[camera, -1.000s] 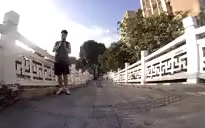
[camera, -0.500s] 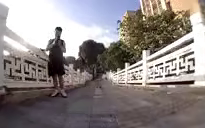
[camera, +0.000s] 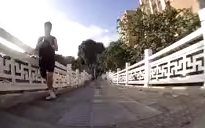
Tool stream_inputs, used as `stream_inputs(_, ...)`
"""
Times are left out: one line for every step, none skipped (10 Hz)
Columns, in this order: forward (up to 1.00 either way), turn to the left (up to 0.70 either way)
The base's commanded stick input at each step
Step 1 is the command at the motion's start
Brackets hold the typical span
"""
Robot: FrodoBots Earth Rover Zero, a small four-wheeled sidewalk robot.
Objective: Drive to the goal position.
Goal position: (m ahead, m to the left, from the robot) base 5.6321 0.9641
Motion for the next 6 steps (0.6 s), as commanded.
stream_inputs(0.45,0.00)
stream_inputs(0.45,0.00)
stream_inputs(0.45,0.00)
stream_inputs(0.45,0.02)
stream_inputs(0.45,0.02)
stream_inputs(0.45,0.02)
